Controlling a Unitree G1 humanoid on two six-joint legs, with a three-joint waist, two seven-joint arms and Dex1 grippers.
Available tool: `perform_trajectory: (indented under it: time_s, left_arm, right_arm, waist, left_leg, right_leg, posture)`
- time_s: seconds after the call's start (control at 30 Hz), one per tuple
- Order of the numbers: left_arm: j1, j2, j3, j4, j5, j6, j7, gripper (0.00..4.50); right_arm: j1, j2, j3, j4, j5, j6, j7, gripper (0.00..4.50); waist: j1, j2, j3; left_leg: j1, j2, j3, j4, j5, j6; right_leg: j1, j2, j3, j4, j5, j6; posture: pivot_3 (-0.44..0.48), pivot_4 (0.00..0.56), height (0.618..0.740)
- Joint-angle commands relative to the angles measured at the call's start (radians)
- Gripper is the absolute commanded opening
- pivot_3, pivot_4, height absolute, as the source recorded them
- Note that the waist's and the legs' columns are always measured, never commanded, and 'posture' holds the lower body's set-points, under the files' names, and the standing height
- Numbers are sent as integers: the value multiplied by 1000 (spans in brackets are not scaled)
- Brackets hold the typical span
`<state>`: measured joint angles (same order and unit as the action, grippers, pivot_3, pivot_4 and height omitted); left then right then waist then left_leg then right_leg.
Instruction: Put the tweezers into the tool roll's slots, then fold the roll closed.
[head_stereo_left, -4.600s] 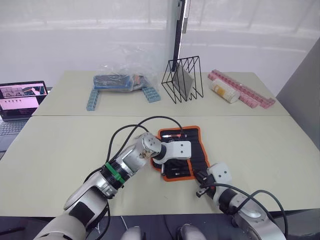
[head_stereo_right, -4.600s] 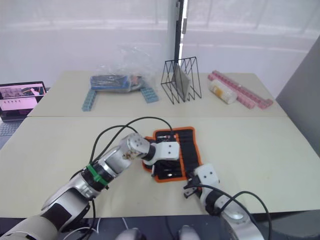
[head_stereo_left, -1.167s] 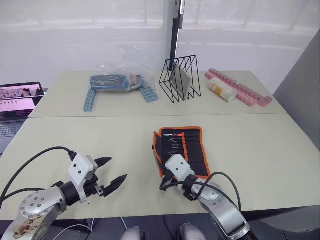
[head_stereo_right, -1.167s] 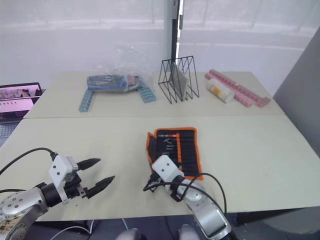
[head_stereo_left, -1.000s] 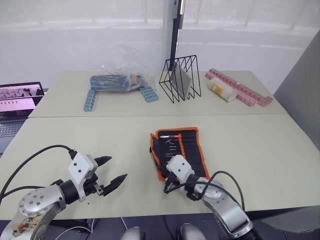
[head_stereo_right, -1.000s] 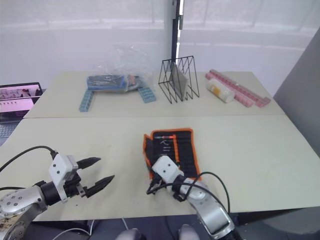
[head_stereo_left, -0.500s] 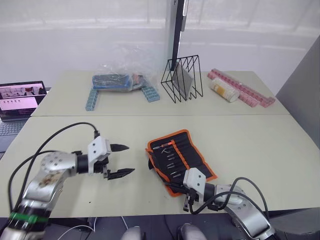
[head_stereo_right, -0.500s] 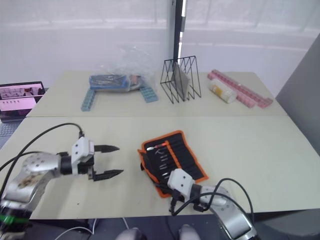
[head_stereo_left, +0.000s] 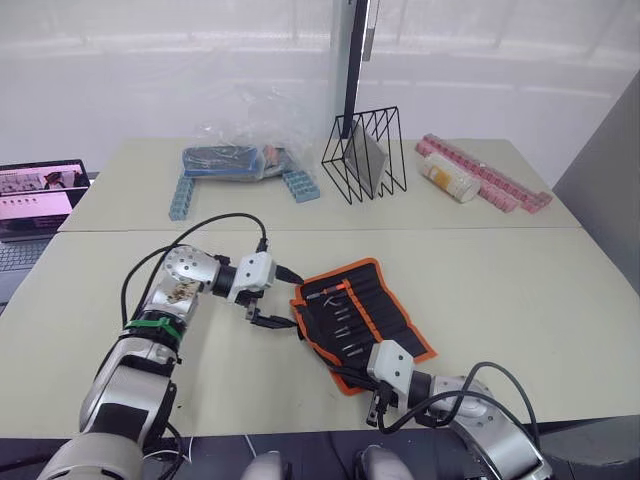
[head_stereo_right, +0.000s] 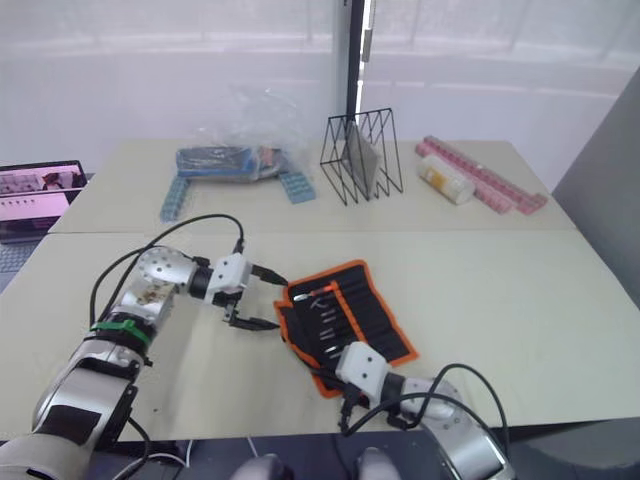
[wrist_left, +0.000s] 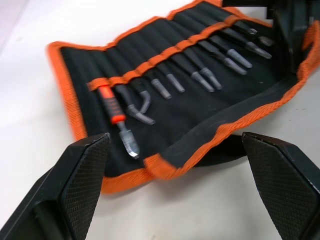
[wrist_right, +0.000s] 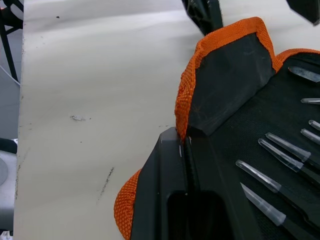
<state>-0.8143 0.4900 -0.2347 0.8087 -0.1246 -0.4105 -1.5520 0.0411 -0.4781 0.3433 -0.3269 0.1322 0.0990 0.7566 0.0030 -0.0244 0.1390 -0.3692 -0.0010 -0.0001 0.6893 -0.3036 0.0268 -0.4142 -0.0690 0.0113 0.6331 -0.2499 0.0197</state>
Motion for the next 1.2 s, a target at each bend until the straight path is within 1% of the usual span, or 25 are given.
perform_trajectory:
  time_s: [0.03,0.07,0.1,0.2,0.33,0.43,0.67,0.8,0.87,0.97,1.1,1.2]
  left_arm:
    - [-35,-11,6,32,-2,-43,-47,3934]
    - [-37,-12,5,38,-2,-47,-56,3671]
    - [-39,-13,4,43,-3,-49,-61,3288]
    - [-42,-11,0,55,-1,-62,-62,2337]
    - [-46,-7,2,66,6,-76,-62,916]
    - [-40,0,0,59,-2,-78,-62,37]
    - [29,40,-16,-39,-43,-47,-62,37]
    - [96,78,-2,-149,-63,-6,-62,37]
    - [197,128,16,-322,-82,59,-45,37]
    - [364,204,48,-619,-132,235,19,37]
    - [533,272,88,-941,-183,471,150,37]
    - [631,307,110,-1139,-220,652,260,37]
  right_arm:
    - [2,6,-11,-40,-2,4,-15,0]
    - [3,7,-11,-41,-3,5,-18,0]
    - [3,7,-11,-42,-4,5,-20,0]
    - [5,6,-11,-42,-5,4,-23,0]
    - [7,4,-11,-44,-5,1,-23,0]
    - [9,-1,-9,-46,-9,2,-21,0]
    - [8,-4,-10,-48,-17,8,-25,0]
    - [-19,0,-24,-25,-47,11,-50,0]
    - [-57,-6,-54,23,-81,-3,-78,0]
    - [-112,-18,-90,81,-86,-29,-77,0]
    - [-168,-34,-96,150,-85,-87,-38,0]
    - [-210,-39,-85,201,-66,-130,16,0]
  waist:
    - [-1,0,0]
    - [-1,0,0]
    - [-2,0,0]
    - [-1,0,0]
    - [1,0,0]
    - [1,0,0]
    - [-1,0,0]
    - [-4,0,0]
    - [-11,0,0]
    - [-19,0,0]
    - [-11,1,1]
    - [-8,1,1]
  left_leg:
    - [-4,0,0,4,-1,1]
    - [-9,0,0,9,-1,2]
    - [-10,0,0,10,-1,2]
    - [-10,0,0,13,-1,2]
    - [-10,-1,0,14,-2,3]
    - [-10,-1,0,15,-2,3]
    - [-10,0,-1,15,-2,3]
    - [-10,0,-1,15,-2,3]
    - [-9,0,-1,15,-2,3]
    - [-8,3,-1,14,-2,3]
    - [-8,4,-1,14,-2,3]
    - [-8,3,-1,14,-2,3]
  right_leg:
    - [-4,0,0,4,0,0]
    - [-9,0,0,10,0,1]
    - [-10,0,1,11,0,1]
    - [-9,0,1,11,0,1]
    - [-9,-1,1,13,0,1]
    - [-9,0,1,14,0,1]
    - [-9,0,1,14,0,1]
    - [-9,0,1,14,0,1]
    - [-9,0,1,14,0,1]
    - [-9,-1,3,15,0,1]
    - [-9,-1,3,15,0,1]
    - [-9,-2,2,15,0,1]
  posture:
    - [0,150,724]
    - [0,150,724]
    - [0,150,724]
    - [0,150,724]
    - [0,150,724]
    - [0,150,724]
    - [0,150,724]
    - [0,150,724]
    - [0,150,724]
    - [0,150,724]
    - [0,150,724]
    - [0,150,724]
